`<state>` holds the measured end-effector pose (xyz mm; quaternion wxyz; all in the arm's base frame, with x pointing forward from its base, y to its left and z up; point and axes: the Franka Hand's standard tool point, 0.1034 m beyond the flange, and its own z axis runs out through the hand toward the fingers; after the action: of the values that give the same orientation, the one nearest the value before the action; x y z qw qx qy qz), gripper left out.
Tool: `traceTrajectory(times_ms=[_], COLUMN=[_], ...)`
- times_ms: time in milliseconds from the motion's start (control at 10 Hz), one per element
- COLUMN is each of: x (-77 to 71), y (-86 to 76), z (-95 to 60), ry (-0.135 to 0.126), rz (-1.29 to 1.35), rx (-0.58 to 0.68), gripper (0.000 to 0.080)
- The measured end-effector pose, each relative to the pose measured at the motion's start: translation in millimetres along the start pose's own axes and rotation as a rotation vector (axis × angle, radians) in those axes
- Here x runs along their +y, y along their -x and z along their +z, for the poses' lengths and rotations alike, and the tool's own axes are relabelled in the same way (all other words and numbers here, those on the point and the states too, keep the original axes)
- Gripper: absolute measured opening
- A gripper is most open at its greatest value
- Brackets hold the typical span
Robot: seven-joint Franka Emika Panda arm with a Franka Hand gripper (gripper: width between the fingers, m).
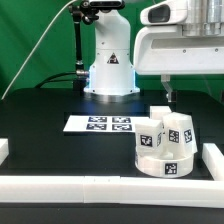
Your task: Assemble stool
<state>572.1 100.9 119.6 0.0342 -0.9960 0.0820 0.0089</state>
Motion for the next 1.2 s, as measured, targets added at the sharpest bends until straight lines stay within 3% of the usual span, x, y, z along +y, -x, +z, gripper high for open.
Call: traceTrajectory(times_ms=[200, 700, 1100, 1200], x=[1.7, 7.9, 15.1, 18.9], y=[-0.5, 1.8, 0.6, 2.4], z=[0.2, 13.4, 14.5, 20.7], ry=[0.000, 0.031, 0.041, 0.045], rz=[-0.095, -0.583, -0.771, -0.765], rx=[0.000, -0.019, -0.024, -0.026], gripper=[0.0649, 0.0648, 0.0649, 0.0648])
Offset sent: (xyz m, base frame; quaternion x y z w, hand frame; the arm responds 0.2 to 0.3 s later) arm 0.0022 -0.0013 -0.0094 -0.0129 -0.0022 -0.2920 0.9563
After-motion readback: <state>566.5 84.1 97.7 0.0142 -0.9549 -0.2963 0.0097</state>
